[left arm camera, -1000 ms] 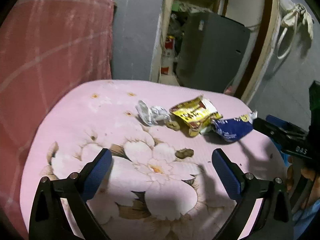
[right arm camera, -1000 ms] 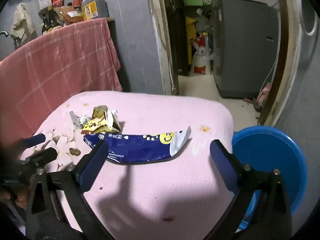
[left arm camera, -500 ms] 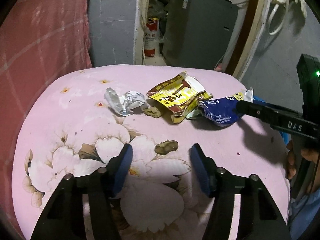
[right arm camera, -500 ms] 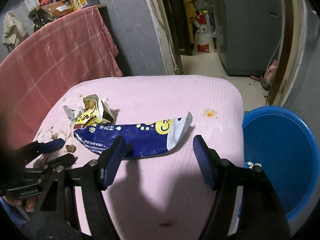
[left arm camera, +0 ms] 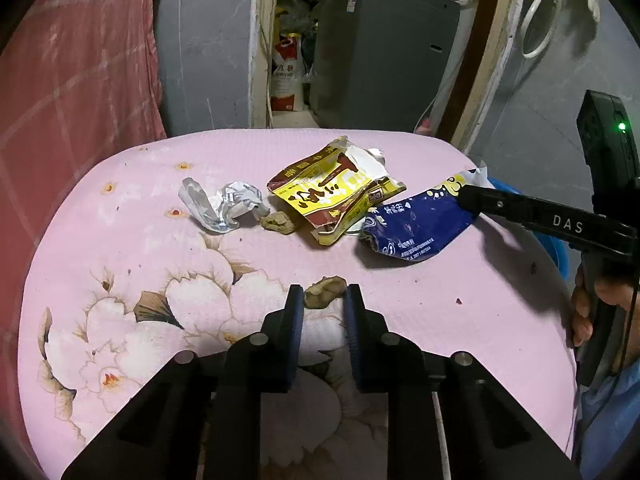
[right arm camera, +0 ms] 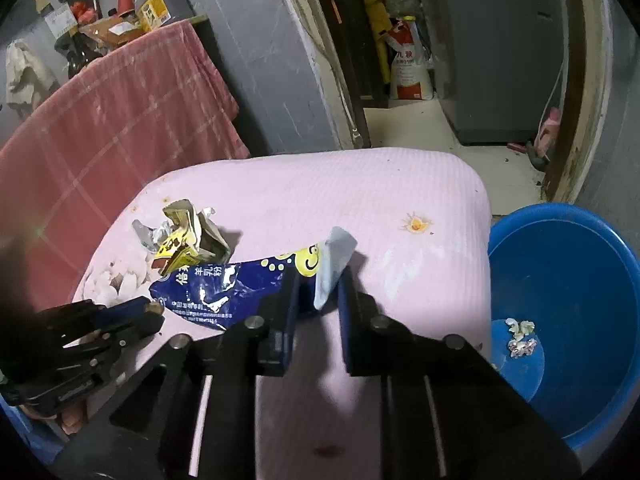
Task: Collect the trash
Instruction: 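Grasp a brown nut with the left gripper while the right gripper grasps the blue wrapper's white corner, then carry the nut and blue wrapper over the blue bucket and open both grippers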
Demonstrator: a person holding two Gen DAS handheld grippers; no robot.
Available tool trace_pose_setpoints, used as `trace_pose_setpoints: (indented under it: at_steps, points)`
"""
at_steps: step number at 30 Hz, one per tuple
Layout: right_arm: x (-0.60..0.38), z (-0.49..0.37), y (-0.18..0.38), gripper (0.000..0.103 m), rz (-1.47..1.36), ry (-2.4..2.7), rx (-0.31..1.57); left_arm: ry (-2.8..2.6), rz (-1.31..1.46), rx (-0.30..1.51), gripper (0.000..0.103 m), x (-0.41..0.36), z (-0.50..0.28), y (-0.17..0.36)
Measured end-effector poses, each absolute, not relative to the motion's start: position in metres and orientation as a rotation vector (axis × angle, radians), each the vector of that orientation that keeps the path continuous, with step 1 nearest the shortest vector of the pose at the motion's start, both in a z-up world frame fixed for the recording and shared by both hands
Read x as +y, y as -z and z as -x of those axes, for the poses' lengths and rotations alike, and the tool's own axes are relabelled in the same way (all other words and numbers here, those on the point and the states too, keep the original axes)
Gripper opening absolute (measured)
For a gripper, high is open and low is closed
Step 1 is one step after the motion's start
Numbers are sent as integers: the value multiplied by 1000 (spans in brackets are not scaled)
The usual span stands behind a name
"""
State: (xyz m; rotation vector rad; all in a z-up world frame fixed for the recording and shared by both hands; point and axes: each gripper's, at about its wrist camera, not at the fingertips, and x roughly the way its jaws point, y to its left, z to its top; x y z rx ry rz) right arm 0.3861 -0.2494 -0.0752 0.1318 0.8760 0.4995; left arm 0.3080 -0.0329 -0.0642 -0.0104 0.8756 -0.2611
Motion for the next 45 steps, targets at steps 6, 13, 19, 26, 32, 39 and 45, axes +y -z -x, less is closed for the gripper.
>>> trace_pose_setpoints:
  at_steps: [6, 13, 19, 26, 32, 39, 45]
  points:
    - [-251, -381, 72, 8, -133, -507, 850, 262, 12, 879, 14, -34, -309, 62]
    - [-253, -368, 62, 6, -116, -486, 772, 259, 25, 865, 9, -32, -308, 61]
    - [-262, -358, 51, 5, -118, -484, 713, 252, 14, 849, 8, -33, -304, 60]
    - [-265, -346, 37, 5, -112, -491, 641, 265, 41, 802, 8, -31, -296, 53]
    - [-272, -338, 25, 5, -122, -473, 571, 262, 65, 737, 8, -33, -294, 40]
    - [-288, -322, 6, 5, -150, -445, 431, 285, 81, 614, 8, -50, -294, 13]
    - [-311, -305, -9, 5, -187, -376, 289, 327, 110, 525, 8, -73, -297, -10]
